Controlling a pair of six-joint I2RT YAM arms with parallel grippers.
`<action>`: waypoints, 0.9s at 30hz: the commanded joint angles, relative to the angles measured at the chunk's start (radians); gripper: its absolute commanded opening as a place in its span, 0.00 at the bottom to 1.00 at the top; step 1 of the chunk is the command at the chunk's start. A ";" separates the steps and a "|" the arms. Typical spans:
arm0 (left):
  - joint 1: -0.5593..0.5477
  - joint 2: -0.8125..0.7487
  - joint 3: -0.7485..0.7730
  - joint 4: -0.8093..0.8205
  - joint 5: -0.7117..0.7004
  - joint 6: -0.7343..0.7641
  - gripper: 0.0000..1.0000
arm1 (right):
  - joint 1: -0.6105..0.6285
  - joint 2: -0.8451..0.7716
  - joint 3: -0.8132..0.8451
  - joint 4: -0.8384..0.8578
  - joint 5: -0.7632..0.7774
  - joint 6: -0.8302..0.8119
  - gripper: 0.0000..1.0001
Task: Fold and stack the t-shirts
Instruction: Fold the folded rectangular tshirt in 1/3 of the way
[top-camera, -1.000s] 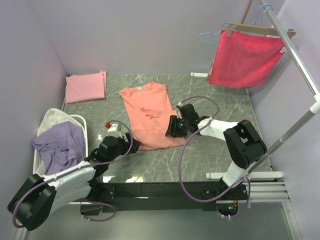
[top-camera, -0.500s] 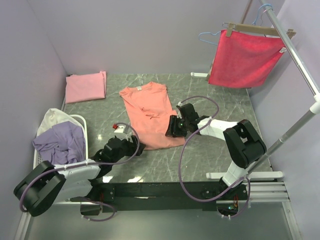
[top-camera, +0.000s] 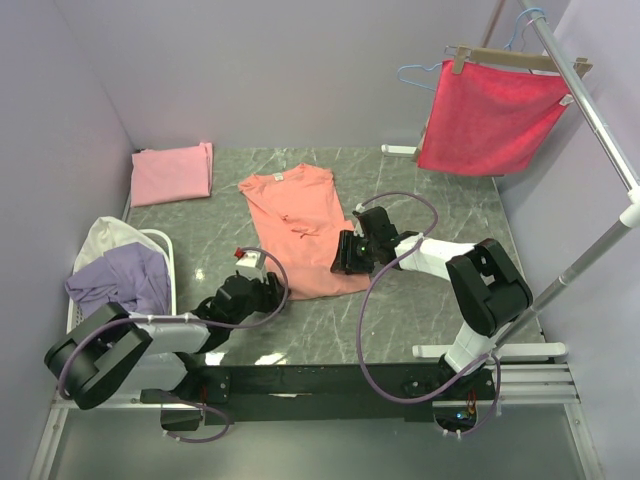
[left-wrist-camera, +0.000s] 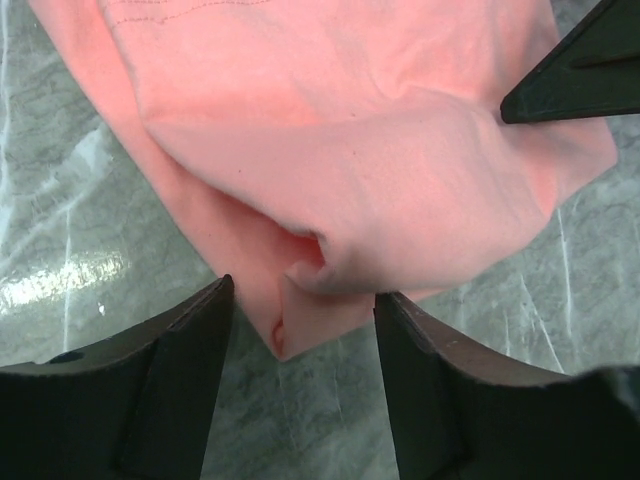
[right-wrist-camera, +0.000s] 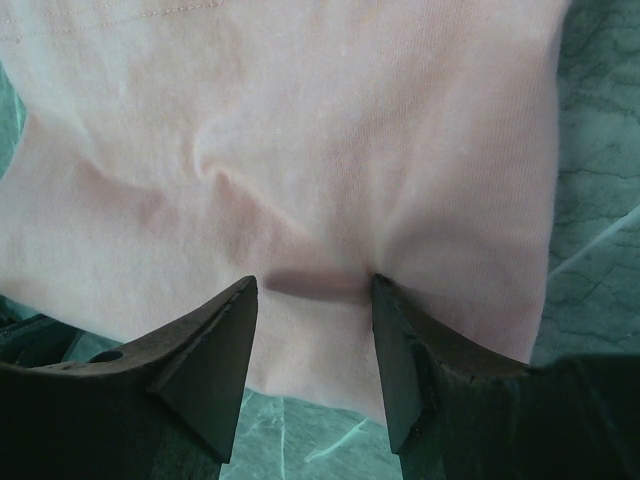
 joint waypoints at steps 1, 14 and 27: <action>-0.006 0.046 0.054 0.081 -0.020 0.046 0.60 | 0.005 0.090 -0.044 -0.140 0.065 -0.025 0.58; -0.012 -0.082 0.060 -0.061 -0.039 -0.003 0.23 | 0.008 0.101 -0.052 -0.143 0.076 -0.025 0.58; -0.041 -0.271 -0.006 -0.232 -0.005 -0.171 0.31 | 0.018 0.115 -0.047 -0.140 0.070 -0.022 0.58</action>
